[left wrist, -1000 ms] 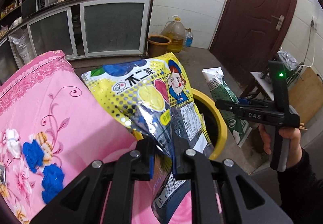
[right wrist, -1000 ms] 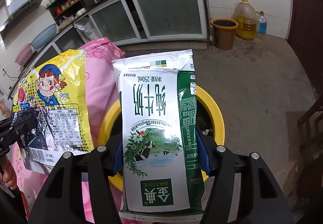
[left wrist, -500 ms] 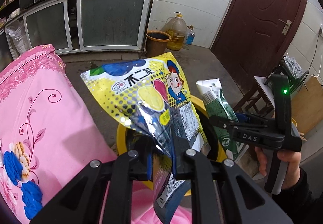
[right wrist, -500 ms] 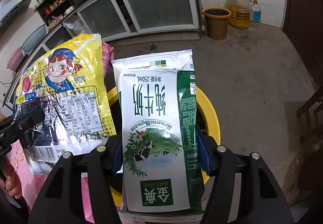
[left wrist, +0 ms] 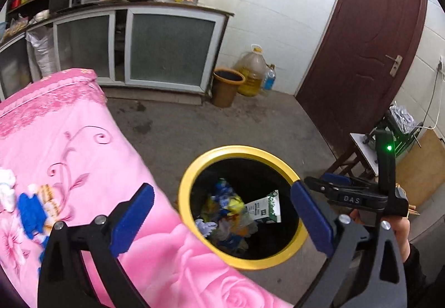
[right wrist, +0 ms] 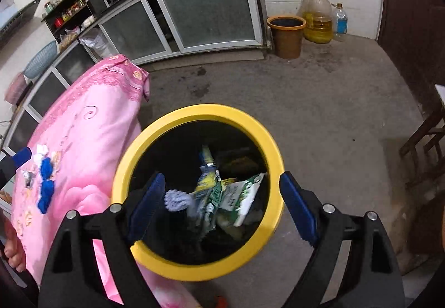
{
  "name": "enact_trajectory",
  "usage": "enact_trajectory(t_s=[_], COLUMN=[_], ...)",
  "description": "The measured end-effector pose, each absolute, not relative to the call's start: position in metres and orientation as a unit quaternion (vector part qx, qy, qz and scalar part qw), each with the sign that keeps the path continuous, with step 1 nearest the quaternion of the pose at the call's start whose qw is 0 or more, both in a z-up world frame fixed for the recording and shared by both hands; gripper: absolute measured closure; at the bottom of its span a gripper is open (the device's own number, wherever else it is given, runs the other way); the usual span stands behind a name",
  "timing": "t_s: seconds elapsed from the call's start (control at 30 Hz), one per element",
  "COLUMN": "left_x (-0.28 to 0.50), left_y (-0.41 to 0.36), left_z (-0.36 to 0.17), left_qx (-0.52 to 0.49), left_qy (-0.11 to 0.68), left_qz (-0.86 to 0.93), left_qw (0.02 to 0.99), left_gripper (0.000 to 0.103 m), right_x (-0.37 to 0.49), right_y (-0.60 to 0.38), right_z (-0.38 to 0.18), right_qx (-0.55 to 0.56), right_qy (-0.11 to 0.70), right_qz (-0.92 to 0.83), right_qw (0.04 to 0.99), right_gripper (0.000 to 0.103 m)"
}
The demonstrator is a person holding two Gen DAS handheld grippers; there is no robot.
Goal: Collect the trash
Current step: 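Move both tools back over the table toward the wrapper and gloves, then grasp the green snack wrapper with the left tool while the right tool grasps a blue glove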
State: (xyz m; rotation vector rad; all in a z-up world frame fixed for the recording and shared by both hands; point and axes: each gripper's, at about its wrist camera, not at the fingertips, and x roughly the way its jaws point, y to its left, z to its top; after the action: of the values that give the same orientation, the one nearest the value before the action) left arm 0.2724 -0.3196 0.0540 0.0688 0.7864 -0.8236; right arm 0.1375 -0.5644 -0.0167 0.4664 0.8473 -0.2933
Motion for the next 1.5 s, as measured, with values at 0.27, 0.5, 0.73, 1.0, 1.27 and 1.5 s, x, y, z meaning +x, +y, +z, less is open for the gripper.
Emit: enact_trajectory(t_s=[0.27, 0.5, 0.73, 1.0, 1.27, 1.5], left_x=[0.258, 0.263, 0.295, 0.336, 0.371, 0.404], left_y=[-0.237, -0.140, -0.033, 0.037, 0.057, 0.063], left_z=[0.074, 0.085, 0.071, 0.040, 0.019, 0.002], left_qx=[0.022, 0.016, -0.007, -0.008, 0.008, -0.002], left_qy=[0.333, 0.315, 0.329, 0.353, 0.374, 0.403], left_qz=[-0.354, -0.270, -0.163, -0.065, -0.014, -0.002], left_qw=[0.874, 0.910, 0.930, 0.933, 0.927, 0.915], left_gripper=[0.008, 0.008, 0.008, 0.008, 0.008, 0.008], right_x=[0.121, 0.145, 0.198, 0.267, 0.315, 0.343], right_y=[-0.530, -0.465, -0.387, -0.291, -0.230, -0.202], right_z=[0.007, 0.037, 0.039, 0.020, 0.006, -0.005], right_qx=[0.215, 0.169, 0.127, 0.085, 0.035, 0.002], right_qy=[0.363, 0.342, 0.355, 0.370, 0.393, 0.410], right_qz=[-0.092, -0.027, 0.052, 0.143, 0.184, 0.185], right_qw=[0.902, 0.924, 0.925, 0.914, 0.900, 0.893], right_gripper=[0.022, 0.022, 0.022, 0.022, 0.028, 0.028])
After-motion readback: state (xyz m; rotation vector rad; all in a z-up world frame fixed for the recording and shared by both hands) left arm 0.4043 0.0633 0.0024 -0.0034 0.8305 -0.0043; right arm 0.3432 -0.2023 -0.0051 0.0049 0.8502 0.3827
